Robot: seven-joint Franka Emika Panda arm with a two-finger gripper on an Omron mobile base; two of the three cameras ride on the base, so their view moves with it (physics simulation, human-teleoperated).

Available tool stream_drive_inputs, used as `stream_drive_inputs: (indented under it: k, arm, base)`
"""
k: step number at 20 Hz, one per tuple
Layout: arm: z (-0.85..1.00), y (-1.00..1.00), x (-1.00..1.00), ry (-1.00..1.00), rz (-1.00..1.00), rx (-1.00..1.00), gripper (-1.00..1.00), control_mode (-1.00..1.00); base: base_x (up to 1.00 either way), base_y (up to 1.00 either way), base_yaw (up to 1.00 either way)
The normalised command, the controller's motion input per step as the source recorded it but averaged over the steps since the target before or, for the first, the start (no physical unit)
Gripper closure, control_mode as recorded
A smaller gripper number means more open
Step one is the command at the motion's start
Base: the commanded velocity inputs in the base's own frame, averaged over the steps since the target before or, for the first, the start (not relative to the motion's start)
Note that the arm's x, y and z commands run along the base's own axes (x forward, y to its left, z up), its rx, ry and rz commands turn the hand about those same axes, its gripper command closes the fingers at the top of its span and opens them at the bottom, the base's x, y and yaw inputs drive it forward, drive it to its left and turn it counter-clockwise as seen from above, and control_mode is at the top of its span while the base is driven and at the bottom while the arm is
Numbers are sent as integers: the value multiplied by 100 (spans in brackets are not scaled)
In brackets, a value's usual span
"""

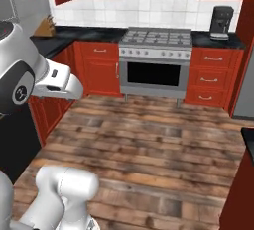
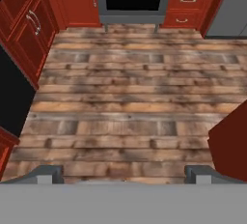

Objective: Get the candle and the wine from the cabinet and move them to the dining counter.

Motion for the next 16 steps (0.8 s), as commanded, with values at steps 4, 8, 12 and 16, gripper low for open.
stream_drive_inputs:
  k: [4,8,12,16]
  arm:
    - [0,0,0,0,0,0,-100,100]
    - [0,0,0,0,0,0,-100,100]
    - [0,0,0,0,0,0,-100,100]
    - [0,0,0,0,0,0,-100,100]
  base:
    - [100,18,0]
    - [100,36,0]
    - [100,38,0]
    - [100,37,0]
